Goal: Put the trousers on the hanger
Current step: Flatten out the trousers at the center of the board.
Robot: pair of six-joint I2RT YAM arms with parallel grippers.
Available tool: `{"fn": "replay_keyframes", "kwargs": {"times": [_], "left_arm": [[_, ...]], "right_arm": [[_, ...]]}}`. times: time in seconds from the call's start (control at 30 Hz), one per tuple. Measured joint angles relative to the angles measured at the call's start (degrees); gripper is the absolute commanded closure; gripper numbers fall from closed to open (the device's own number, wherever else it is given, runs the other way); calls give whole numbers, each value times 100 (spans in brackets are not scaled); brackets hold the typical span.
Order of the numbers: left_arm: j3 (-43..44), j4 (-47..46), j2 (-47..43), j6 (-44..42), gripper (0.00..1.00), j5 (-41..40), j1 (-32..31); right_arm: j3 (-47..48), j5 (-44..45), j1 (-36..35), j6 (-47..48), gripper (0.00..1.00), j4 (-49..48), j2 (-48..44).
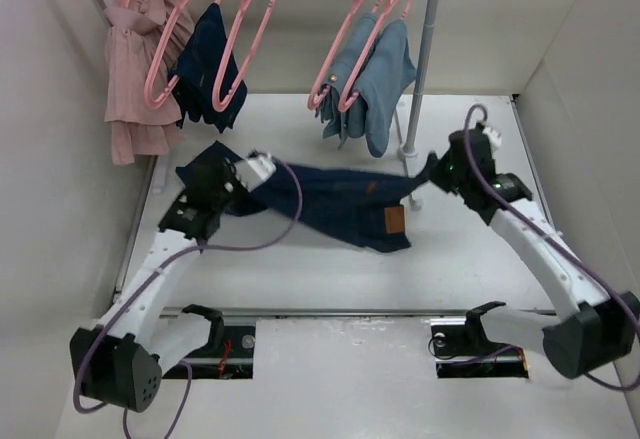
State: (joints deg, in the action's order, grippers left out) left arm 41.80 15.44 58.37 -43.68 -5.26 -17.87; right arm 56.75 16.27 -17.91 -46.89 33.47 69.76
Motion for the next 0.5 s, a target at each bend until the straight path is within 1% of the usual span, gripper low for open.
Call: {"fn": "replay_keyframes", "kwargs": {"times": [0.1,0.17,0.2,0.27,0.3,0.33,0.37,0.4,0.43,0.5], "left_arm": [[1333,197,-114,-671,100,544,612],[2153,525,-131,-1067,100,1056,820],[2409,669,-186,-1259,100,1322,844],[2632,1121,-354,-1641,83,1821,859],[2643,1432,-459,-1895,66,1958,859],[2616,1781,-535,-2127,43,2050,887],[2553,2081,-592,-2310,26,2162,901],[2455,2306,-623,-2437,11,2232,892],[2323,2524,-649,-2461,7,2280,848],[1930,2658,-634,-2391,2,2275,737]], "right_arm": [[1003,66,-173,179,100,-212,-643],[1449,153,-208,256,100,-302,-1023],[1580,219,-205,289,100,-313,-1174],[1674,400,-201,361,100,-256,-1401],[1676,555,-188,422,100,-179,-1493],[1674,730,-131,472,100,-57,-1550],[1663,905,-57,511,100,66,-1587],[1652,1051,-2,546,100,177,-1613],[1644,1193,33,581,100,286,-1624],[1639,1412,50,645,100,481,-1655]]}}
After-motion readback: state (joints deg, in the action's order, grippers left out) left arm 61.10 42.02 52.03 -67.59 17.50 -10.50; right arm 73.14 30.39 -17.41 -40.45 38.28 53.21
